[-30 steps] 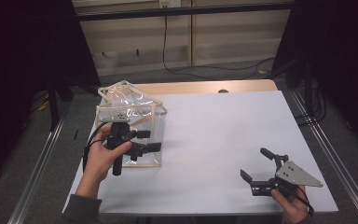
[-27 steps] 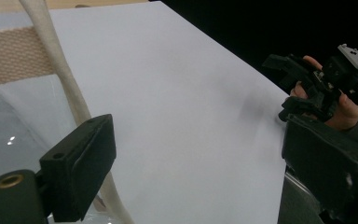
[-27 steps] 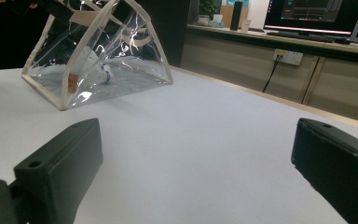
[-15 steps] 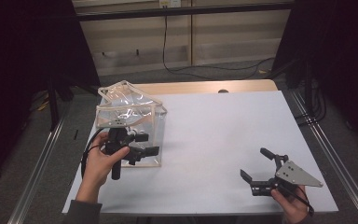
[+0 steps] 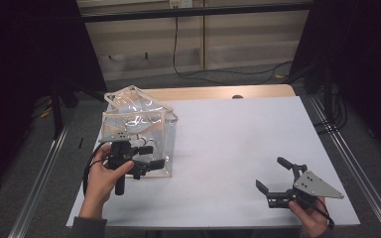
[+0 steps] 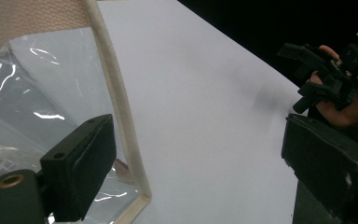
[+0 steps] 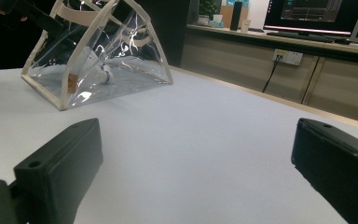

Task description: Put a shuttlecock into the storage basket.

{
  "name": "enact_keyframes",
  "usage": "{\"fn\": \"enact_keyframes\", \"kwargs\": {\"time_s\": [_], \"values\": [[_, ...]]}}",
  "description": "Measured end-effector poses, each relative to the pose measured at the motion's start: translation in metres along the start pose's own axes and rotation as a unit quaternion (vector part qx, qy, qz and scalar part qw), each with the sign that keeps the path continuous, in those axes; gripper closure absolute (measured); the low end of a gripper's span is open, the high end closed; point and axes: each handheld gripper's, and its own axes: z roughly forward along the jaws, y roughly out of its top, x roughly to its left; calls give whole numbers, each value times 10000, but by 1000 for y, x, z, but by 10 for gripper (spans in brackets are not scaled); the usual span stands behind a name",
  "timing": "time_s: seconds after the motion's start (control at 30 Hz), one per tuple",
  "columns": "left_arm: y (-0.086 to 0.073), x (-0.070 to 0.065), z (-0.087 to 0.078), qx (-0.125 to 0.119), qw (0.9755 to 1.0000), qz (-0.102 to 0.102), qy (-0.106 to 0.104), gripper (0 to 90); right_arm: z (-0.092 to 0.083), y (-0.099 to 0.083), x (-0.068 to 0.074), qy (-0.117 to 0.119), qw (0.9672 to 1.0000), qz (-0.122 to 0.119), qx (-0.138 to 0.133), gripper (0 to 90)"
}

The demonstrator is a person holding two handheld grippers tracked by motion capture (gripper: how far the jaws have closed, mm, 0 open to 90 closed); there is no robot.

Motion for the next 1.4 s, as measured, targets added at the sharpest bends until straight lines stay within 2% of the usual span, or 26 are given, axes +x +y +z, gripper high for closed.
{"fn": "enact_keyframes", "kwargs": {"time_s": [0.13, 0.53, 0.63, 0.8, 1.4], "values": [[-5, 3, -2, -17, 10000, -62, -2, 101, 0, 0, 0, 0, 10000, -5, -1, 17], [-12, 7, -5, -44, 10000, -28, -3, 106, 0, 0, 0, 9, 10000, -30, 4, 17], [-14, 7, -5, -92, 9999, -80, -24, 106, 0, 0, 0, 2, 10000, -16, -4, 17], [-17, 8, -6, -42, 10000, -50, -44, 106, 0, 0, 0, 12, 10000, -26, 4, 17], [-27, 12, -8, -137, 9998, -108, -4, 102, 0, 0, 0, 7, 10000, -41, 7, 17]]}}
